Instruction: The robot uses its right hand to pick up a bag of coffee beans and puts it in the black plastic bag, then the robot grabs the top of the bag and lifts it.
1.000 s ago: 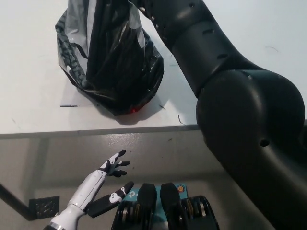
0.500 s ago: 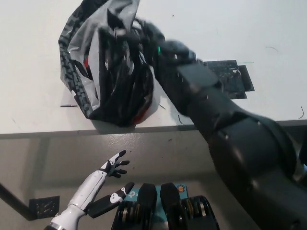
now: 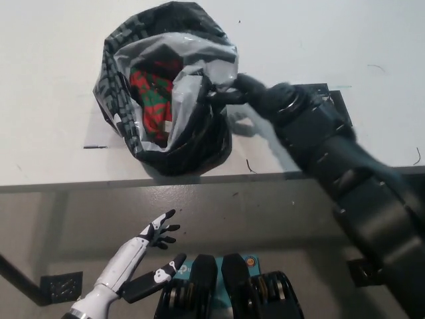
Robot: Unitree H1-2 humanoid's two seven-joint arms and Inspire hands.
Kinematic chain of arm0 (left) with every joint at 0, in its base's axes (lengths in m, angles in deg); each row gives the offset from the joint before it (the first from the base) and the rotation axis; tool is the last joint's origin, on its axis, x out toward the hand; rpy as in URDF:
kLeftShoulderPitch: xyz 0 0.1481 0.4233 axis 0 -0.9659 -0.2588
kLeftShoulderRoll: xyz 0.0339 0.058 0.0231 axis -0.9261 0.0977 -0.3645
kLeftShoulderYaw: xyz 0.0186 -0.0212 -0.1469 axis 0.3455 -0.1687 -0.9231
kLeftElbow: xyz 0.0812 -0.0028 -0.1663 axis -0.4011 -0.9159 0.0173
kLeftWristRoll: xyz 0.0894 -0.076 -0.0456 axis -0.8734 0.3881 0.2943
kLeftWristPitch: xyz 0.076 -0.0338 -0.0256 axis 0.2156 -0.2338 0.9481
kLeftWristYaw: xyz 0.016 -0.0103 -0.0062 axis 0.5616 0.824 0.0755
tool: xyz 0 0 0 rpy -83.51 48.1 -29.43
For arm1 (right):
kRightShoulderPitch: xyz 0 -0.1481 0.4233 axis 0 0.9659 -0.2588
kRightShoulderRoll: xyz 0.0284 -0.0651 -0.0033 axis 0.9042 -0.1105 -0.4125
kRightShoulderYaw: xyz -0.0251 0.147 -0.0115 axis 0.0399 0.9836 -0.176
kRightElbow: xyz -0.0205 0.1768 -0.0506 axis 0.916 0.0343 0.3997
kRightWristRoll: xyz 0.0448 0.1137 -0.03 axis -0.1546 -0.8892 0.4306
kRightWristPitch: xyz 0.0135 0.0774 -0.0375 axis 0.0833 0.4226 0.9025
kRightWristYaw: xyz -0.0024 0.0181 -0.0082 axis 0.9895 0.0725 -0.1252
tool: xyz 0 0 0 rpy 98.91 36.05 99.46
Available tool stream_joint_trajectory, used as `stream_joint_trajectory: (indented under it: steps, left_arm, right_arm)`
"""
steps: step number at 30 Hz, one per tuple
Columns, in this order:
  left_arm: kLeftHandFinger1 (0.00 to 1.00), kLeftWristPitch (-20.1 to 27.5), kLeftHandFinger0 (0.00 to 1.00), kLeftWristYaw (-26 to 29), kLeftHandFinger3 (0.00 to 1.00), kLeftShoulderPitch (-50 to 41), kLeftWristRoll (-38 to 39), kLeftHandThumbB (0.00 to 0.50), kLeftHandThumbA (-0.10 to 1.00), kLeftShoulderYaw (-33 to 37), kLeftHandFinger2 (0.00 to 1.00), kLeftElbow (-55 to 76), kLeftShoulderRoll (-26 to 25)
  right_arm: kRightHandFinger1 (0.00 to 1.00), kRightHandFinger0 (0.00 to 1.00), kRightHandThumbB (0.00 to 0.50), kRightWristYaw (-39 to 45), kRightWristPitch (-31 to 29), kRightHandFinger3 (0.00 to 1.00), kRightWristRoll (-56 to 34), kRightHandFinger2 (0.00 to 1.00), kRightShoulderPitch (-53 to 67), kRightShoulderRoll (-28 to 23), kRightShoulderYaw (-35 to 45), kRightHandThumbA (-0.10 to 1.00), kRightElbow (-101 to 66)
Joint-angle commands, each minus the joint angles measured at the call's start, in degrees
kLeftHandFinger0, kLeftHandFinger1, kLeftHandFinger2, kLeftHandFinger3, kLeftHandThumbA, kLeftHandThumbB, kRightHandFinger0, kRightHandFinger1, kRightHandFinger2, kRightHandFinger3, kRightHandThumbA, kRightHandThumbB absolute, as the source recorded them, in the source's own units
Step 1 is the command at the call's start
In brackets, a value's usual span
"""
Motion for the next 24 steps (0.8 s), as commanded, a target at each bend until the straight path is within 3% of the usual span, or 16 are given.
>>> stream_joint_trajectory:
  steps: [1,4,7,9,11,12,22,24]
  left_arm:
    - [0.71,-0.2,0.71,-1.4,1.0,1.1,-0.2,0.201,0.68,0.4,0.81,1.1,-1.3]
    - [0.72,-0.5,0.71,-1.5,1.0,1.1,-0.2,0.195,0.66,0.3,0.81,1.1,-1.3]
    - [0.72,-0.5,0.71,-1.9,1.0,1.1,0.1,0.189,0.64,0.3,0.81,1.1,-1.5]
    - [0.72,-0.2,0.71,-1.9,1.0,1.2,-0.1,0.19,0.64,0.4,0.81,1.0,-1.5]
    - [0.7,0.1,0.7,-2.1,1.0,1.3,0.0,0.18,0.62,0.4,0.8,0.6,-1.5]
    - [0.7,0.1,0.7,-2.2,1.0,1.2,-0.1,0.182,0.62,0.4,0.8,0.6,-1.6]
    - [0.7,-0.1,0.69,-2.6,1.0,0.8,0.3,0.185,0.61,0.6,0.79,1.2,-1.4]
    - [0.7,0.0,0.7,-2.6,1.0,0.5,0.2,0.187,0.6,0.6,0.79,1.3,-1.4]
  right_arm:
    - [1.0,1.0,0.5,14.9,-1.2,1.0,0.3,1.0,-11.2,-4.9,2.1,0.88,-6.2]
    - [1.0,1.0,0.5,17.2,0.5,1.0,-0.9,1.0,-13.8,-6.3,3.9,0.86,-8.6]
    - [1.0,1.0,0.5,23.4,1.8,1.0,-0.3,1.0,-17.5,-8.8,3.8,0.98,-10.5]
    - [1.0,1.0,0.5,24.1,2.3,1.0,-1.6,1.0,-17.7,-9.5,5.5,0.94,-12.3]
    - [1.0,1.0,0.5,24.3,4.2,1.0,-3.1,1.0,-17.6,-10.6,7.7,1.0,-14.9]
    - [1.0,1.0,0.475,24.0,4.9,1.0,-3.2,1.0,-17.2,-10.9,8.2,1.0,-16.5]
    - [1.0,1.0,0.5,25.6,15.1,1.0,-4.2,1.0,-12.3,-12.4,13.1,1.0,-24.5]
    - [1.0,1.0,0.5,25.5,14.4,1.0,-4.9,1.0,-11.3,-12.3,14.4,0.9,-24.9]
